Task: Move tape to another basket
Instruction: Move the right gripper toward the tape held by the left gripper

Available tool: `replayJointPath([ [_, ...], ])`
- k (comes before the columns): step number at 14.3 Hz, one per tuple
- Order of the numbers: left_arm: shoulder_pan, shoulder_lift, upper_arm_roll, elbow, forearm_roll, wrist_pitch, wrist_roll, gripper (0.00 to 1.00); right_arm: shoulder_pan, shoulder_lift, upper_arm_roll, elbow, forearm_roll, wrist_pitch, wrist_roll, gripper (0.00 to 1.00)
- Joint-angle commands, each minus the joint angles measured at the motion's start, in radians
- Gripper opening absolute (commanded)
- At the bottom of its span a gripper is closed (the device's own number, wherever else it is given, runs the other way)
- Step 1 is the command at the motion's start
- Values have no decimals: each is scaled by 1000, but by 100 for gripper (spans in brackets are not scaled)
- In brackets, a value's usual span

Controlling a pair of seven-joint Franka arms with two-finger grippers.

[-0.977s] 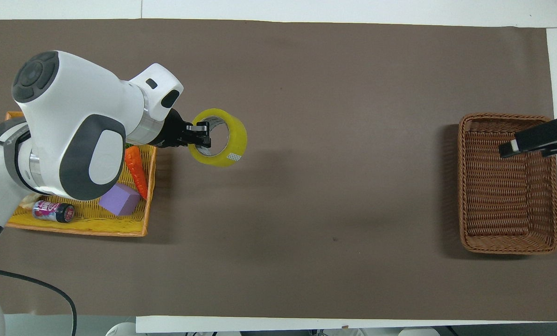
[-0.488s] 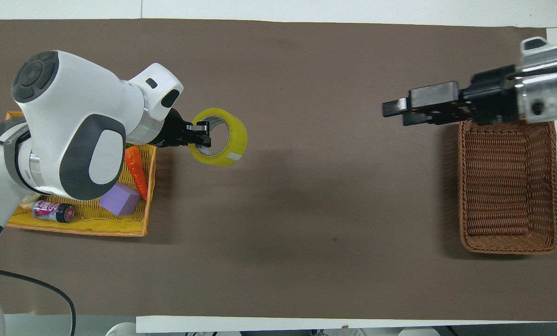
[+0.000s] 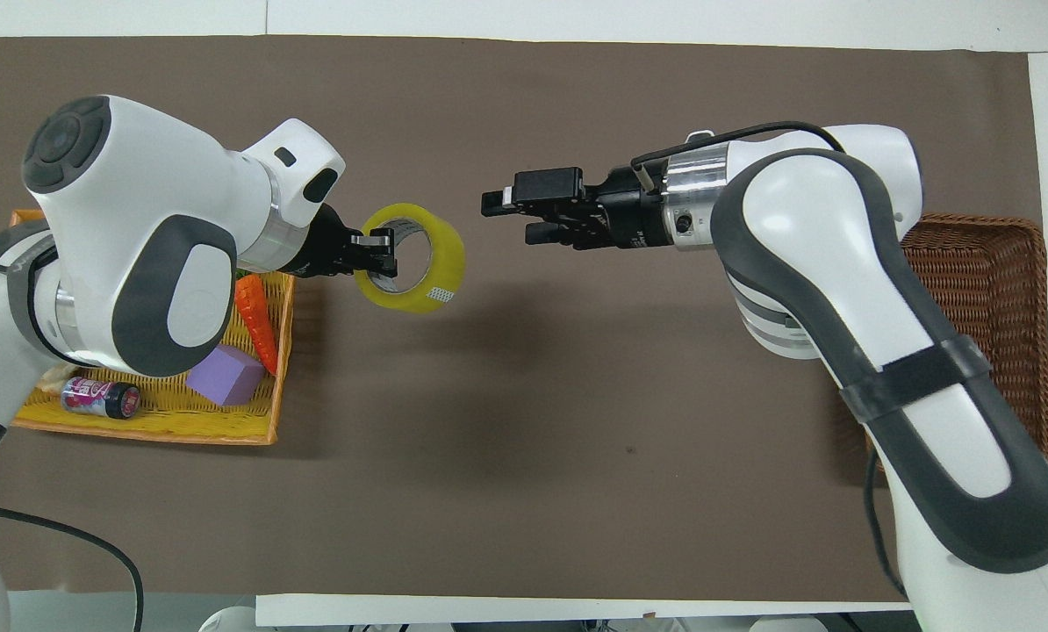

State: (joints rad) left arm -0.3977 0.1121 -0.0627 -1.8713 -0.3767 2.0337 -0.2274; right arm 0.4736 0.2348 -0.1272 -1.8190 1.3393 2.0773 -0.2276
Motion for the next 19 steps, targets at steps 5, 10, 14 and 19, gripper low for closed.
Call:
replayJointPath([
  [5,3,5,0,15,-18,-4,3,2,111,50,-6,-20,171,116,-39,100],
  [10,3,3,1,12,-18,-6,3,2,142,47,-6,-40,185,121,-42,100],
  [14,3,1,1,11,-16,-6,2,2,129,47,-6,-40,179,103,-50,90],
  [19,3,1,1,9,-16,-6,2,2,120,43,-8,-48,176,86,-87,67],
])
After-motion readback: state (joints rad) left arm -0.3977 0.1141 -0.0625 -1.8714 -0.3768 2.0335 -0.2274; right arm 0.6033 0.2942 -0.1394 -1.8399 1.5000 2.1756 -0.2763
